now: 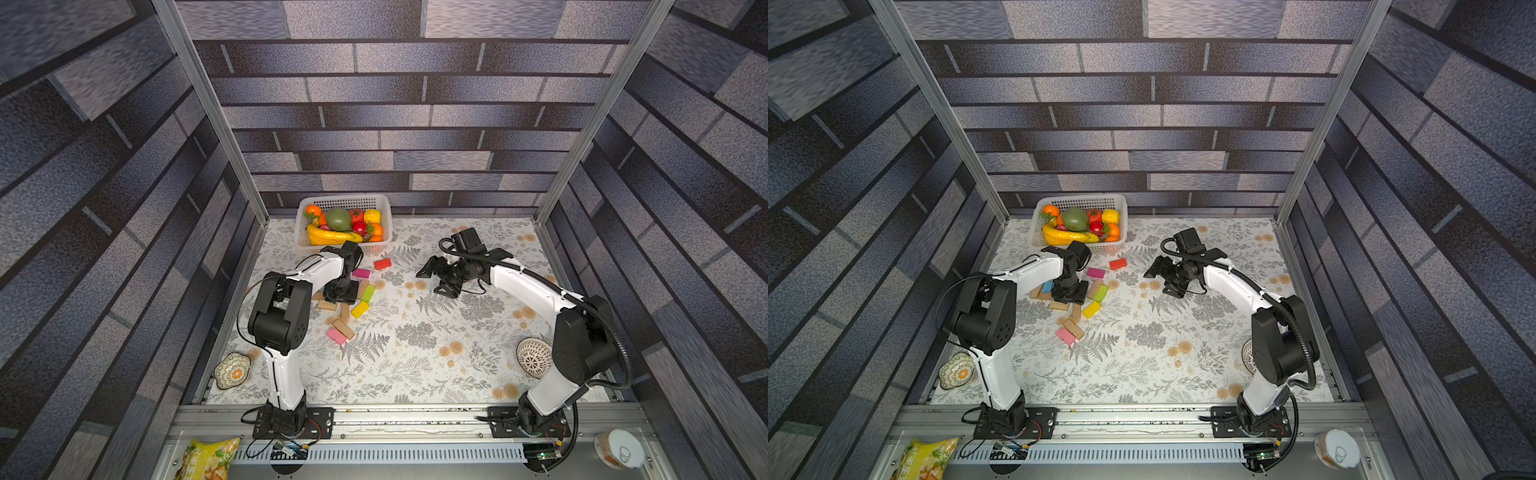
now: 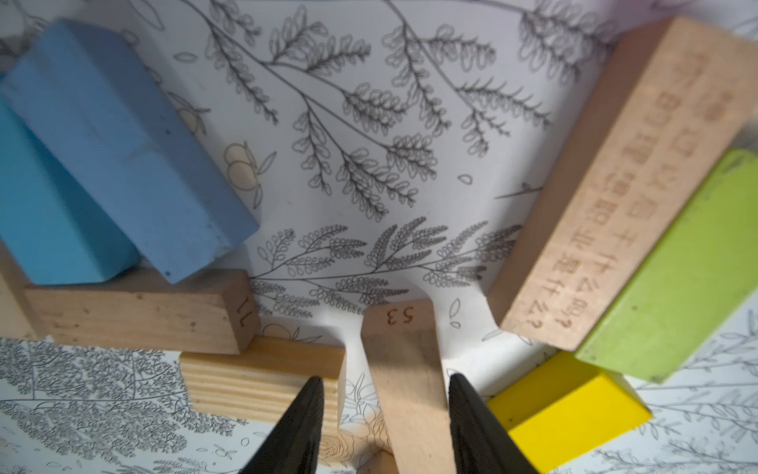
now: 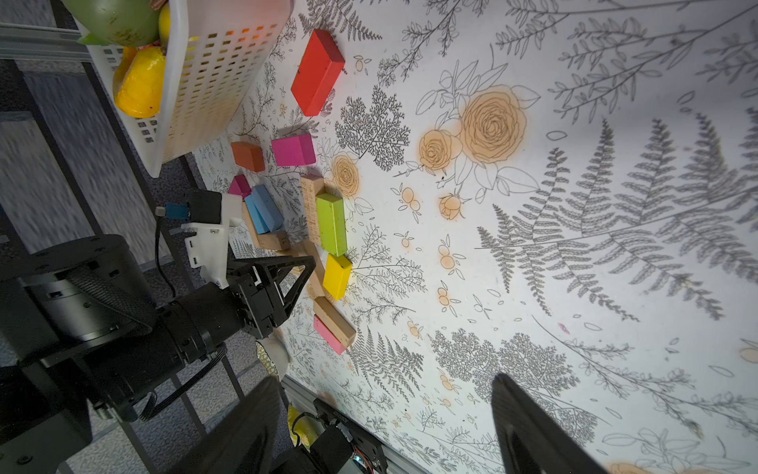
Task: Assemble the number 7 with building blocks
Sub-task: Pick up the building block from the center of the board.
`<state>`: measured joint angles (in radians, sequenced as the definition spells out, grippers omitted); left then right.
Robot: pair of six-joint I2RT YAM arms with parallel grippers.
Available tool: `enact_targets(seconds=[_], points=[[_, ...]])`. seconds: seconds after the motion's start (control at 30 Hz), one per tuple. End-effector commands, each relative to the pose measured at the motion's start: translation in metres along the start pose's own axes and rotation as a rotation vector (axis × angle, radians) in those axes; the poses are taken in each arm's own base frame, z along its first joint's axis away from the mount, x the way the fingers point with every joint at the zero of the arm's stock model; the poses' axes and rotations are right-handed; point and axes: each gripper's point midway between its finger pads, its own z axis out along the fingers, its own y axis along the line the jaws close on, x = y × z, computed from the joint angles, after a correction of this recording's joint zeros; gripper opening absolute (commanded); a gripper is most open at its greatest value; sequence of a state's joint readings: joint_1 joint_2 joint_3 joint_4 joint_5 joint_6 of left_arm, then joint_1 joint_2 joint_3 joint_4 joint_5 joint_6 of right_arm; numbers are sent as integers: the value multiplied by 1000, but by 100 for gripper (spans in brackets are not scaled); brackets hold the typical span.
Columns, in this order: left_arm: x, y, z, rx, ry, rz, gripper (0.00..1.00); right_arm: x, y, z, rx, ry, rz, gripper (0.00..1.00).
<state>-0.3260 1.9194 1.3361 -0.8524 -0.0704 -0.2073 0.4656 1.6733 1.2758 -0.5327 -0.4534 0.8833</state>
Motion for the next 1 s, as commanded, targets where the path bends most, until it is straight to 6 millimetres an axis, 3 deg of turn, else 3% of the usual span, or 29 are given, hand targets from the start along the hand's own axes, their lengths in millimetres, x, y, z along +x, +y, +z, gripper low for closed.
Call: enact_targets(seconds=[0.0, 0.07, 0.6, 0.7, 0.97], points=[[9, -19, 18, 13, 46, 68, 53, 2, 5, -4, -5, -13, -4, 82], [9, -23, 16, -8, 40, 89, 62, 3, 4, -3, -3, -11, -1, 82], [5, -27, 7, -116, -11, 144, 63, 12, -4, 2, 5, 12, -3, 82], [-1, -34, 3, -137, -41, 196, 69, 13, -7, 4, 8, 18, -1, 82], [-17, -38, 8, -109, -35, 204, 70, 18, -7, -2, 14, 23, -16, 82]])
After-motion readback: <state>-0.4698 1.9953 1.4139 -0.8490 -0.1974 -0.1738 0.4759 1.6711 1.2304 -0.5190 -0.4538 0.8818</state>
